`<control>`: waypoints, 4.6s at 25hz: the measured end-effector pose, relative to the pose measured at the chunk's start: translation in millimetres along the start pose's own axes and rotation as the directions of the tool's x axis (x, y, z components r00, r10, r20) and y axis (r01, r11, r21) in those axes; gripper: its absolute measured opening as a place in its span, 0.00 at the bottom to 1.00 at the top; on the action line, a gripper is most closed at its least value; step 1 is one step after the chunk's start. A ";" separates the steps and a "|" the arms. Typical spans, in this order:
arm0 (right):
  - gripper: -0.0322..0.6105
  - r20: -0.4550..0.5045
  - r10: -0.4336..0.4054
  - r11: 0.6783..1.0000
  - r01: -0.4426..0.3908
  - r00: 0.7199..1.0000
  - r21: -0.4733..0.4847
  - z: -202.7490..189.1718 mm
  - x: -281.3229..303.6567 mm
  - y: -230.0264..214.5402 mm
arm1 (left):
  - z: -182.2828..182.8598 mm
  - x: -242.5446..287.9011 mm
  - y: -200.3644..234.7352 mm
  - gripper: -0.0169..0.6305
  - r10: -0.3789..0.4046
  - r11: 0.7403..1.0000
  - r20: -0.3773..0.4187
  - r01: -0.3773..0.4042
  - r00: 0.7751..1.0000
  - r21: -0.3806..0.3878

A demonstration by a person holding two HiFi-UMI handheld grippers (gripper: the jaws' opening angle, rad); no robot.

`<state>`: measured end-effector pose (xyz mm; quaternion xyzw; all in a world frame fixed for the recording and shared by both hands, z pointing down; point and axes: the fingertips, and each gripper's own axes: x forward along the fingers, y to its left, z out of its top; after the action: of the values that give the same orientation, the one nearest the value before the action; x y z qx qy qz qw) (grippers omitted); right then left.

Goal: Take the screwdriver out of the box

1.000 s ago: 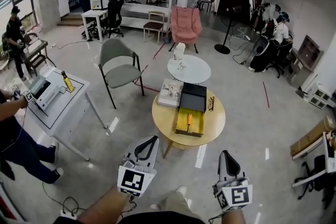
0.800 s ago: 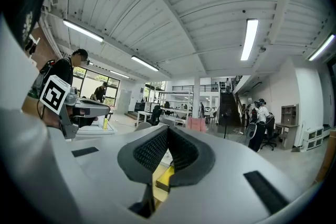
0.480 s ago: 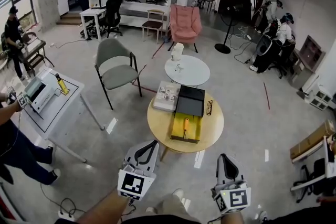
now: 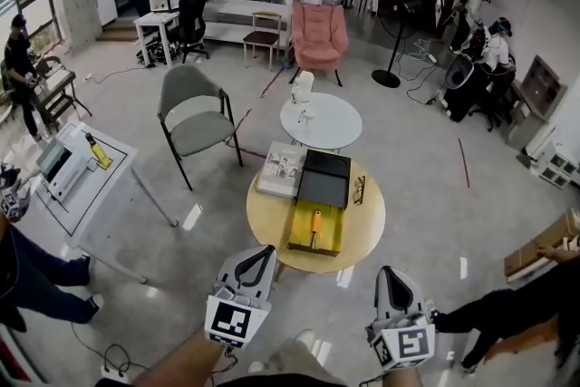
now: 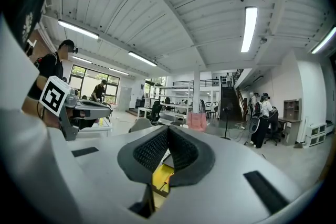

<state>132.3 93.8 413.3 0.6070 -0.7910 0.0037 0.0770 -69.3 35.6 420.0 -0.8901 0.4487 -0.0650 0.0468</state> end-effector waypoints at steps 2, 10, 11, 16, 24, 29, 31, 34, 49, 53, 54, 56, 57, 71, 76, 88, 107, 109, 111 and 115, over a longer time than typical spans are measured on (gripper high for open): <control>0.07 -0.001 0.004 1.000 -0.004 1.000 0.003 -0.9 8.5 -8.4 | -0.6 11.1 2.3 0.05 0.009 1.000 -0.005 -0.009 1.000 -0.011; 0.07 0.012 0.032 0.999 -0.032 0.999 0.015 5.5 36.2 -36.1 | 12.3 48.0 9.1 0.05 0.042 0.999 0.003 -0.042 0.999 -0.016; 0.07 0.013 0.036 0.999 -0.036 0.999 0.018 5.5 38.9 -38.9 | 13.3 51.8 9.1 0.05 0.045 0.999 0.002 -0.045 0.999 -0.016; 0.07 0.030 0.061 0.998 -0.062 0.998 0.022 12.6 53.8 -56.6 | 26.8 71.2 7.7 0.05 0.069 0.998 0.018 -0.069 0.997 -0.008; 0.07 0.055 0.104 0.994 -0.105 0.993 0.015 19.6 73.2 -85.9 | 39.0 96.4 9.5 0.05 0.125 0.992 0.025 -0.125 0.992 0.000; 0.07 0.059 0.133 0.990 -0.135 0.989 0.030 13.2 83.6 -98.5 | 38.6 101.2 5.3 0.05 0.156 0.988 0.027 -0.156 0.987 0.012; 0.07 0.063 0.148 0.988 -0.150 0.987 0.030 12.6 88.0 -100.5 | 37.4 102.0 6.0 0.05 0.171 0.985 0.021 -0.172 0.985 0.015; 0.07 0.070 0.165 0.985 -0.168 0.984 0.039 11.8 91.5 -103.0 | 34.7 102.9 6.6 0.05 0.190 0.981 0.005 -0.190 0.982 0.025; 0.07 0.059 0.169 0.984 -0.172 0.984 0.047 6.8 94.5 -107.1 | 32.2 106.8 5.4 0.05 0.192 0.981 -0.007 -0.191 0.981 0.033; 0.07 0.046 0.152 0.987 -0.154 0.987 0.051 3.5 99.8 -113.6 | 26.6 116.5 4.7 0.05 0.167 0.985 -0.017 -0.167 0.986 0.032; 0.07 0.044 0.148 0.987 -0.150 0.988 0.054 2.7 103.1 -115.0 | 24.3 119.2 6.1 0.05 0.164 0.986 -0.022 -0.163 0.986 0.030; 0.07 0.038 0.143 0.988 -0.145 0.989 0.060 1.0 110.6 -115.3 | 20.9 123.4 10.4 0.05 0.159 0.987 -0.028 -0.158 0.987 0.028; 0.07 0.035 0.142 0.988 -0.144 0.989 0.062 0.2 114.6 -114.0 | 19.5 125.3 13.3 0.05 0.156 0.988 -0.030 -0.155 0.987 0.027; 0.07 0.010 0.085 0.993 -0.086 0.996 0.077 -1.8 175.3 -124.6 | 13.5 189.8 55.2 0.05 0.079 0.996 -0.035 -0.078 0.996 0.030; 0.07 -0.004 0.065 0.994 -0.065 0.998 0.090 -7.4 199.4 -128.5 | 9.2 215.5 71.3 0.05 0.050 0.998 -0.035 -0.049 0.998 0.030; 0.07 -0.091 0.045 0.993 -0.035 0.995 0.114 -39.5 260.0 -123.6 | -19.5 253.8 114.5 0.05 0.009 1.000 -0.070 -0.008 0.997 0.025; 0.07 -0.335 0.044 0.989 0.007 0.941 0.149 -141.8 334.7 -111.6 | -66.5 300.8 140.8 0.05 -0.050 0.998 -0.121 0.053 0.991 0.018; 0.07 -0.354 0.054 0.988 0.001 0.934 0.152 -152.6 339.8 -108.5 | -71.1 303.8 144.0 0.05 -0.048 0.999 -0.127 0.050 0.991 0.013; 0.07 -0.371 0.061 0.988 -0.003 0.927 0.154 -163.5 344.7 -105.9 | -74.8 306.1 146.7 0.05 -0.047 0.999 -0.130 0.050 0.990 0.015; 0.07 -0.406 0.069 0.988 -0.006 0.911 0.156 -185.4 354.5 -102.4 | -82.2 308.3 151.1 0.05 -0.052 0.998 -0.138 0.055 0.989 0.021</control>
<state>163.4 -254.9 632.3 0.5814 -0.7661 0.1923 0.1951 -20.5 -304.2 502.4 -0.8945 0.4260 -0.1331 0.0252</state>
